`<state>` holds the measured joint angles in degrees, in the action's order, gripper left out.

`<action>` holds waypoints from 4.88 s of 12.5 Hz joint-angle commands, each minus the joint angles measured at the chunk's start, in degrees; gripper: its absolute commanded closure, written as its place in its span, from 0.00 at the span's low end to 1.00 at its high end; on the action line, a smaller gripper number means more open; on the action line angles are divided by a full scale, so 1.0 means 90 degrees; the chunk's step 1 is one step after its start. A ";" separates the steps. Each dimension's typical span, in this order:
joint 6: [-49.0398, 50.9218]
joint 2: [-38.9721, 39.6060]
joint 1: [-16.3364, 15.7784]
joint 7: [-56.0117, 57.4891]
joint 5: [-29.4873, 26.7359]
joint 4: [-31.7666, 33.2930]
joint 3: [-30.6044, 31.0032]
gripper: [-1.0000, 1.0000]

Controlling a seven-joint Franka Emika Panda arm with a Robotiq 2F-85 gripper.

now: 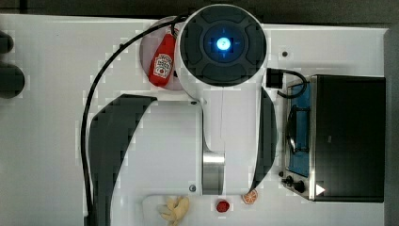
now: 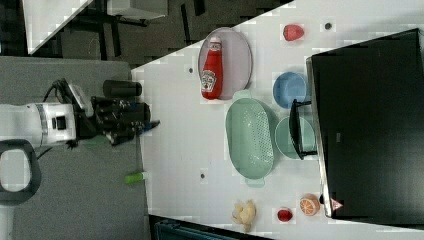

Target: Drag strainer right to left.

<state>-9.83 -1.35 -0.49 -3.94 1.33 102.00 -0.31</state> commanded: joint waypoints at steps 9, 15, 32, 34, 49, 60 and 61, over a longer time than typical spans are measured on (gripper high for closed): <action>0.0102 -0.1531 0.0173 -0.1749 -0.0080 0.1978 -0.0166 0.00; -0.2919 -0.0382 0.0169 -0.3142 -0.0080 0.3688 -0.0080 0.00; -0.5886 0.2265 -0.0610 -0.5087 -0.0097 0.4117 0.0100 0.00; -0.5899 0.2265 -0.0900 -0.5127 -0.0097 0.4081 0.0117 0.00; -0.5853 0.3361 -0.3077 -0.6871 -0.0149 0.2697 0.0169 0.00; -0.5160 0.3894 -0.3684 -0.7192 -0.1668 0.1373 0.0508 0.00; -0.5160 0.3985 -0.3762 -0.7246 -0.1830 0.1179 0.0508 0.00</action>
<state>-56.54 34.02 -32.34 -66.98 -13.32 116.27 3.24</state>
